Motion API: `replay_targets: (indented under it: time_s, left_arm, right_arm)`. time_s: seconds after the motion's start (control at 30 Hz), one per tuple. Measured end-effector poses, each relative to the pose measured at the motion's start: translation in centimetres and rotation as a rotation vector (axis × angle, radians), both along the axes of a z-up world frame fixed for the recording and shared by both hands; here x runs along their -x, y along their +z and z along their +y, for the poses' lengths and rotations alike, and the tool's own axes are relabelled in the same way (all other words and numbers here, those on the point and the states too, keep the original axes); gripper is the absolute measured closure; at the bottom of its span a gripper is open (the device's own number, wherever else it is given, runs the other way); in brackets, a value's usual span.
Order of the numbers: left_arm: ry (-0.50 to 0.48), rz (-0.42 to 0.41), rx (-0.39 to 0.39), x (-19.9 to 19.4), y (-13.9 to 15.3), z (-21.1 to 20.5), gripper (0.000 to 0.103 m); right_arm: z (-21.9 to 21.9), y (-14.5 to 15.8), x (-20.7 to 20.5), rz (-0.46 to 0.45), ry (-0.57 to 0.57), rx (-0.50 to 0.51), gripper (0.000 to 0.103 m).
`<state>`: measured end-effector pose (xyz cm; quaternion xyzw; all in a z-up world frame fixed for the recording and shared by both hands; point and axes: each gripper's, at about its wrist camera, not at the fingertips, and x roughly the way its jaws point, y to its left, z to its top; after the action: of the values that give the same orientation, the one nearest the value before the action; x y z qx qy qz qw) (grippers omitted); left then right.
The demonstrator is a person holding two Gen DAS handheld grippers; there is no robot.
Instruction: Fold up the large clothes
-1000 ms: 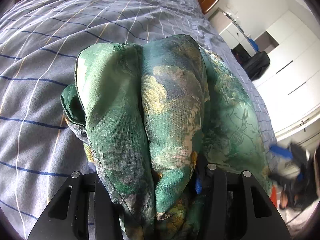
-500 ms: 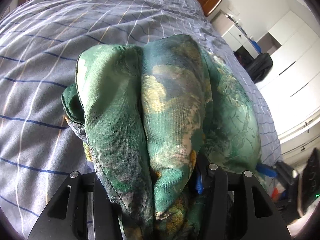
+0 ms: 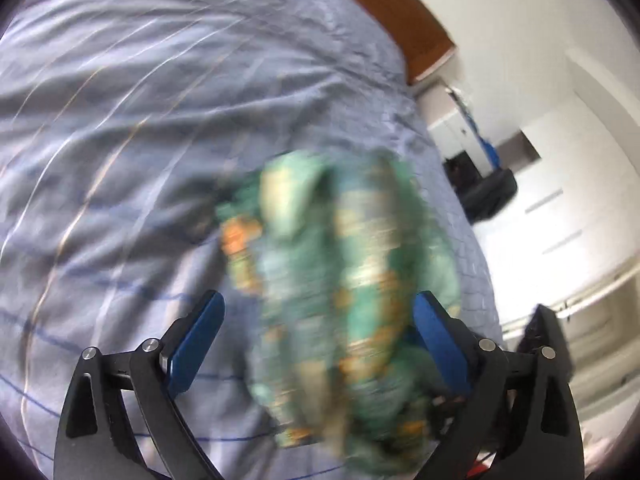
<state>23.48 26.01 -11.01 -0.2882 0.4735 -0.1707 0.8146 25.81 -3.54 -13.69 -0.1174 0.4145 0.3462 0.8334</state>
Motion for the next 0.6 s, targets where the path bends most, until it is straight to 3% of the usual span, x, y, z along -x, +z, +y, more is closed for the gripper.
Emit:
replay_targets:
  time_s: [0.13,0.27,0.33,0.5,0.6]
  left_arm:
    - [-0.024,0.077,0.185,0.4,-4.4,1.1,0.008]
    - [-0.099,0.072,0.292,-0.8,-5.6,-1.1,0.008]
    - [-0.106,0.092,0.257,-2.2,-5.8,-2.8,0.001]
    - [-0.16,0.172,0.072,-5.2,-6.9,-5.8,0.0]
    - [-0.166,0.189,0.074,-5.7,-7.0,-5.5,0.002]
  right_arm:
    - [0.6,-0.3,0.5,-0.032,-0.001,0.042,0.05]
    - [1.4,-0.4,0.8,-0.056,-0.006,0.061,0.05]
    - [1.7,-0.5,1.1,-0.072,-0.008,0.079,0.05]
    - [1.9,-0.4,1.5,-0.087,-0.012,0.083,0.05]
    - [-0.2,1.7,1.7,-0.04,-0.017,-0.025,0.05]
